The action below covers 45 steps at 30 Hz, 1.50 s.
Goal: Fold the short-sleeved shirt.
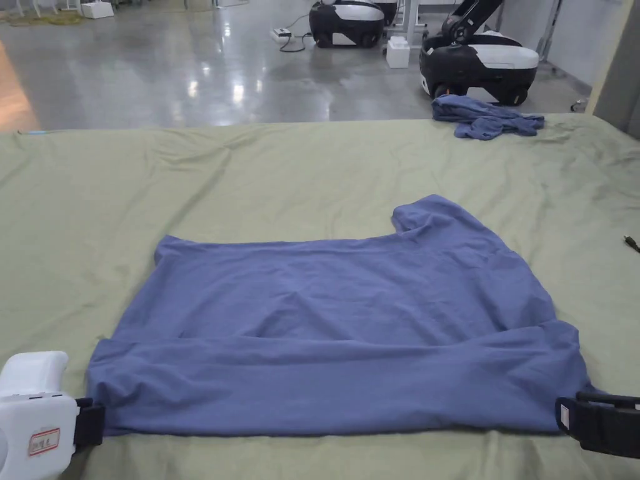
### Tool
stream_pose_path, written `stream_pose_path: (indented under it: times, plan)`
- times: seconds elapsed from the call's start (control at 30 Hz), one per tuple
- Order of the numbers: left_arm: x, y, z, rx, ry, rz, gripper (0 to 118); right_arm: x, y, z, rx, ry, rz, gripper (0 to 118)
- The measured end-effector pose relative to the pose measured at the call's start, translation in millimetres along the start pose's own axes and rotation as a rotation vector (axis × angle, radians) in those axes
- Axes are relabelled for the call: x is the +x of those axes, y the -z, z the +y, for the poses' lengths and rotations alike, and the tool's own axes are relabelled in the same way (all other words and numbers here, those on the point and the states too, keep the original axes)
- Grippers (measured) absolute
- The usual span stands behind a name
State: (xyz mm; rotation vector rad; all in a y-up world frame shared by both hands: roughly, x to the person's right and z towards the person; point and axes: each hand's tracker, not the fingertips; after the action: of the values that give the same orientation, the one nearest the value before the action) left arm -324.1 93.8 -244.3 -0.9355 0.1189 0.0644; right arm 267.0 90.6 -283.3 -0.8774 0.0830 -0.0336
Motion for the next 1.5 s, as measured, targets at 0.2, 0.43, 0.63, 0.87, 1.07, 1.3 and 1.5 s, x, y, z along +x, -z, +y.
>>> stream_pose_path:
  times: [0.2, 0.43, 0.63, 0.87, 1.07, 1.3, 1.5]
  plan:
    - [-20, -12, 0, 0.024, -0.082, -0.075, 12, 6, 40, 14, -0.117, 0.103, 0.042, 66]
    - [-13, -34, 0, 0.063, -0.046, -0.070, 11, -12, 13, 21, -0.111, 0.084, 0.098, 15]
    - [-21, -53, -11, 0.062, -0.044, -0.086, 10, 5, -15, 12, -0.114, 0.211, 0.186, 15]
    - [-30, -87, -45, 0.038, -0.048, -0.108, 10, 8, -66, -10, -0.141, 0.226, 0.223, 15]
    - [-29, -104, -89, -0.015, -0.037, -0.098, 10, 3, -83, -51, -0.174, 0.215, 0.209, 15]
    - [-31, -113, -83, 0.032, -0.108, -0.082, 96, 4, -92, -47, -0.065, 0.158, 0.111, 101]
    - [-19, -142, -61, 0.223, -0.153, -0.155, 50, -13, -130, -16, 0.155, 0.086, 0.121, 17]
